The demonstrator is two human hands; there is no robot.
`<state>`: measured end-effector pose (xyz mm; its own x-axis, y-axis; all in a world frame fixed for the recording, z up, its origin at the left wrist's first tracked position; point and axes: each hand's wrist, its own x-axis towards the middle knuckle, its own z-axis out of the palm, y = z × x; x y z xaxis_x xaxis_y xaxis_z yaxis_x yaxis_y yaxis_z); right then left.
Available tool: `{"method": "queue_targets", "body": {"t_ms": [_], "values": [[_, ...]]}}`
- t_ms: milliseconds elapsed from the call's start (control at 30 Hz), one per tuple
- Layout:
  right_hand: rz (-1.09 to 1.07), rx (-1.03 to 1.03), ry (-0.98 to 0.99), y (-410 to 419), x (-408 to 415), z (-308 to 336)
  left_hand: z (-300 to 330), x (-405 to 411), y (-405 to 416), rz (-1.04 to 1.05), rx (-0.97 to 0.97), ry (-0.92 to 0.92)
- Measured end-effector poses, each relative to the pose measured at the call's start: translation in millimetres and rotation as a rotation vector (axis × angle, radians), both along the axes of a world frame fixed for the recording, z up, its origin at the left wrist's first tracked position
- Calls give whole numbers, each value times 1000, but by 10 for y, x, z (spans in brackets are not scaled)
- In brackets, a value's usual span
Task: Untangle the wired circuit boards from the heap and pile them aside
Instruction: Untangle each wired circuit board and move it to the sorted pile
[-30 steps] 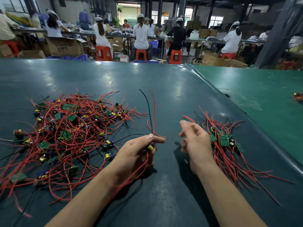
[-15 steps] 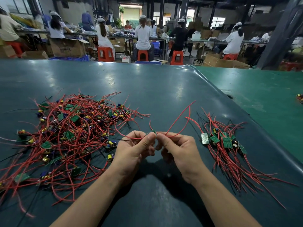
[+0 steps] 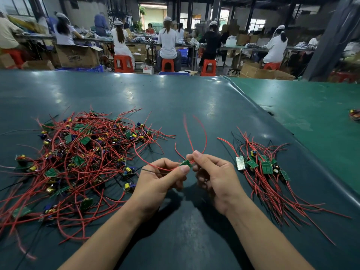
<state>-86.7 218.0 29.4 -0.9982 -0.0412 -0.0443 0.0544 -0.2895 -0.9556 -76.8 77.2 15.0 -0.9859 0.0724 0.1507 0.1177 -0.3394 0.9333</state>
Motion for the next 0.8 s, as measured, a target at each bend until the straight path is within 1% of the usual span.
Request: {"method": "queue_targets", "body": {"t_ms": [167,200,267,333,367,433,533,667,733,800], "values": [[-174,-69,7,134,-107,23,-54,-28,-13,4,-84,11],[-170,-58,2,158,-114,21,-52,-27,-16,16,-84,5],[-128,47,-26,158,-96,-1,-46,-30,-23,63,-51,-2],[-55,151,-52,103,-54,-30,-33,-18,-16,113,-15,-2],[-15,169,-46,73,-34,-37,-31,-8,-8,129,-13,3],[30,208,17,31,-4,-37,-19,14,8,131,-62,5],[-9,265,103,32,2,-42,-9,40,36,112,-184,10],[-52,121,5,28,-28,-42,7,41,38,83,-161,4],[-52,21,-44,15,-42,-31,16,35,27,71,-136,-3],[-40,-33,-70,6,-53,-23,24,32,12,51,-101,-18]]}}
